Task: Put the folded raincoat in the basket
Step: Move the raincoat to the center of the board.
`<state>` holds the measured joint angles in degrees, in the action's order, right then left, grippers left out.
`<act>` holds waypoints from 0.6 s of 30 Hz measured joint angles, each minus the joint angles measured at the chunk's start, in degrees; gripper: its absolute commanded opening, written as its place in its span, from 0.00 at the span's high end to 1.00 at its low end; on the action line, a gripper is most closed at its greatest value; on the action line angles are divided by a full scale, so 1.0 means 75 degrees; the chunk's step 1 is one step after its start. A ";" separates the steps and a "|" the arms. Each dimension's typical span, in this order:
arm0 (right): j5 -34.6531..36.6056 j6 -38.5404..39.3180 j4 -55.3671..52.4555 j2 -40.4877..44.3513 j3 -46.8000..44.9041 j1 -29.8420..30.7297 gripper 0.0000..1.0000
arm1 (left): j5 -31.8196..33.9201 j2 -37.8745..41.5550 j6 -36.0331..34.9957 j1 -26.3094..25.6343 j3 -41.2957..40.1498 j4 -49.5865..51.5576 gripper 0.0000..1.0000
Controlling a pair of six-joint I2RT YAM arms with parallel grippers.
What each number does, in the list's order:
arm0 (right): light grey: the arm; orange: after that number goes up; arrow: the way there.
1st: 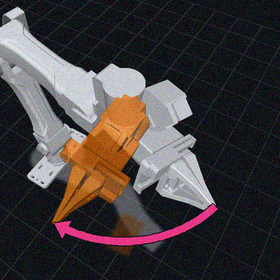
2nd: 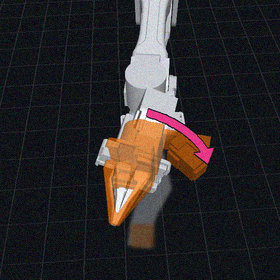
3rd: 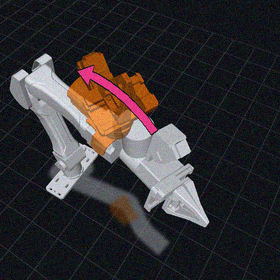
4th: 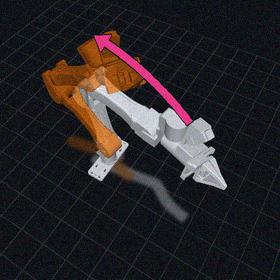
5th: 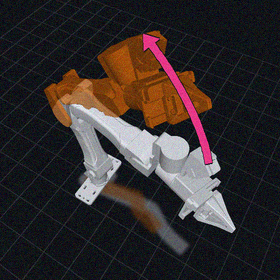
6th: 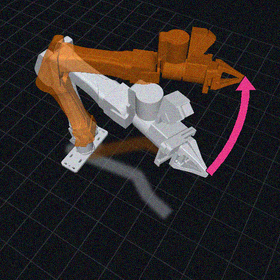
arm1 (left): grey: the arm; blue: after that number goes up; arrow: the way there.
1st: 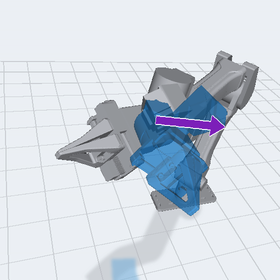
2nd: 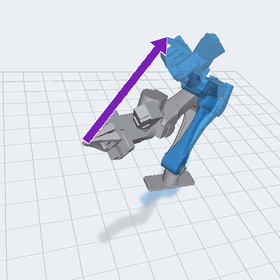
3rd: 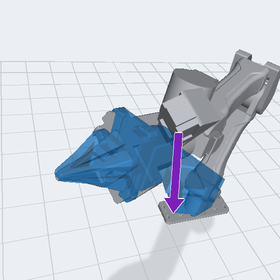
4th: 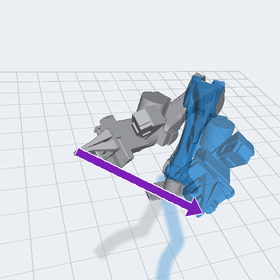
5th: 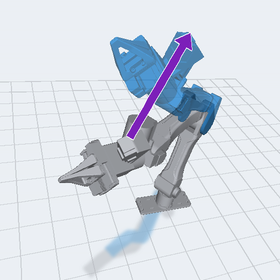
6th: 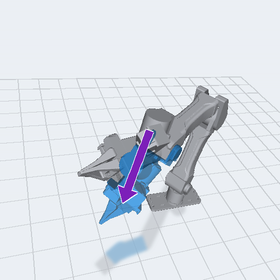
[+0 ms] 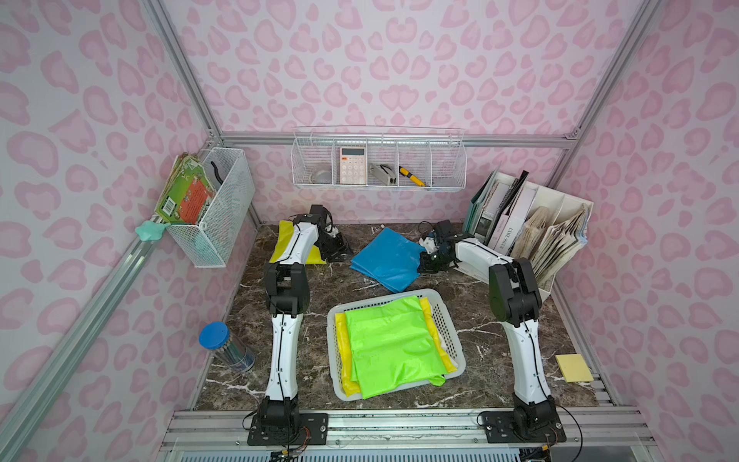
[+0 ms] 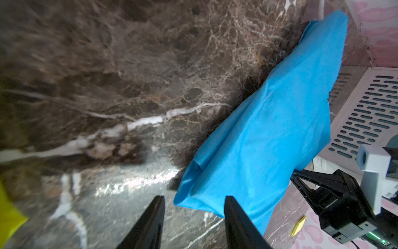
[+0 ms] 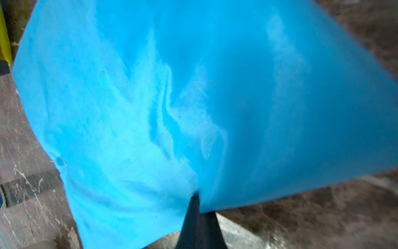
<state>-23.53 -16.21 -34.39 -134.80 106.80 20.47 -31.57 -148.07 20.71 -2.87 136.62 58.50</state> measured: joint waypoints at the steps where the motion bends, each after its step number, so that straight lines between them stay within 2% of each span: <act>1: -0.0017 0.0000 0.0000 0.0000 0.0000 0.0006 1.00 | -0.0087 -0.0064 0.0020 -0.0017 -0.0020 -0.0044 0.50; 5: -0.0085 0.0023 -0.0044 -0.0061 0.0076 0.0029 1.00 | -0.0472 -0.0160 0.0079 -0.0117 -0.0300 -0.0213 0.55; 8: -0.0154 0.0047 -0.0096 -0.0149 0.0216 0.0038 1.00 | -0.0705 -0.0117 0.0207 -0.0134 -0.0539 -0.0411 0.65; 10: -0.0172 0.0047 -0.0119 -0.0195 0.0300 0.0047 1.00 | -0.0717 -0.0003 0.0224 -0.0131 -0.0796 -0.0504 0.79; 11: -0.0181 0.0047 -0.0122 -0.0216 0.0338 0.0052 1.00 | -0.0682 0.0105 0.0251 -0.0122 -0.1005 -0.0504 0.83; 14: -0.0259 0.0044 -0.0166 -0.0347 0.0560 0.0070 1.00 | -0.0402 0.0860 0.0420 -0.0111 -0.2264 -0.0647 0.92; 18: -0.0565 -0.0015 -0.0239 -0.0673 0.1035 0.0105 0.93 | -0.0044 0.2454 0.0833 -0.0015 -0.4791 -0.1227 0.95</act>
<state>-27.77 -16.32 -36.18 -139.85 114.56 21.26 -31.90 -129.67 26.96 -2.98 100.68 49.30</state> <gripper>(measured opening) 0.050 0.075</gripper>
